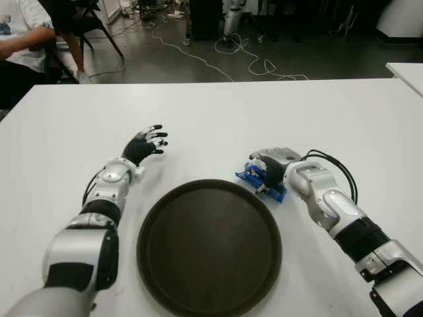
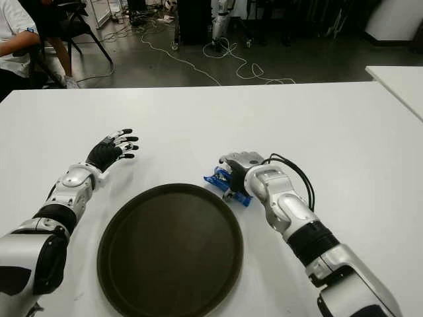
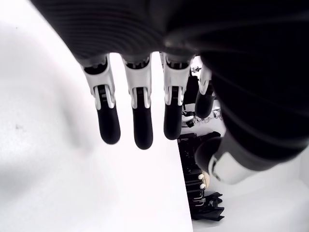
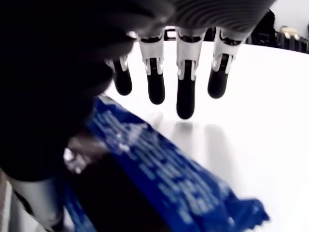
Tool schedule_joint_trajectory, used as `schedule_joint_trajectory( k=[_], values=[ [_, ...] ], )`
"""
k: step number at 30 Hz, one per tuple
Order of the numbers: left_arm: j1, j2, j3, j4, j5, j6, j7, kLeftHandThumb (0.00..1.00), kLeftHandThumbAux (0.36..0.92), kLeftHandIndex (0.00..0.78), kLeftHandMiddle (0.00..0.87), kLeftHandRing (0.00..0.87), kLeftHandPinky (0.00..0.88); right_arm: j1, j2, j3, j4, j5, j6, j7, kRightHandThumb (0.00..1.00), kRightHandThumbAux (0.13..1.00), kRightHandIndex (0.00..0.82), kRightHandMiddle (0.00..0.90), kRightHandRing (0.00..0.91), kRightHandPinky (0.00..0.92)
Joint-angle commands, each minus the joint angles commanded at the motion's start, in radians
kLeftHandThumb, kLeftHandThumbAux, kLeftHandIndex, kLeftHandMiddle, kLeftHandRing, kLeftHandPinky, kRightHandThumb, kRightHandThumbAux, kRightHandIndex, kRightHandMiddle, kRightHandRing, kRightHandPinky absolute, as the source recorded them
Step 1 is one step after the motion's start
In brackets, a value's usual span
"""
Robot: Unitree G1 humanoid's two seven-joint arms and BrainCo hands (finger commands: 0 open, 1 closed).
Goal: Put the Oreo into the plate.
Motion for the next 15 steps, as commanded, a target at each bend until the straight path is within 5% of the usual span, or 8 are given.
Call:
schedule_joint_trajectory(
  k=[3, 4, 7, 15],
  values=[
    [-0.001, 0.000, 0.000, 0.000, -0.001, 0.002, 0.000, 0.000, 0.641, 0.136, 0.214, 0.235, 0.263, 0.000, -0.003, -0.001, 0.003, -0.003, -0.017, -0.019, 0.083, 0.906, 0.442, 0.530, 0.529, 0.530],
    [-0.001, 0.000, -0.001, 0.000, 0.000, 0.001, 0.001, 0.000, 0.636, 0.136, 0.215, 0.236, 0.266, 0.001, -0.005, -0.002, 0.004, -0.004, -0.028, -0.034, 0.298, 0.846, 0.435, 0.550, 0.547, 0.542],
    [-0.001, 0.000, -0.003, 0.000, 0.002, -0.001, 0.002, 0.000, 0.631, 0.133, 0.214, 0.235, 0.261, 0.004, -0.012, -0.005, 0.004, -0.004, -0.058, -0.070, 0.559, 0.772, 0.427, 0.582, 0.576, 0.556],
    [0.000, 0.000, -0.003, 0.000, -0.001, -0.004, -0.004, 0.000, 0.643, 0.128, 0.210, 0.232, 0.261, 0.003, -0.018, -0.023, 0.012, 0.017, -0.097, -0.122, 0.680, 0.738, 0.423, 0.605, 0.597, 0.563]
  ],
)
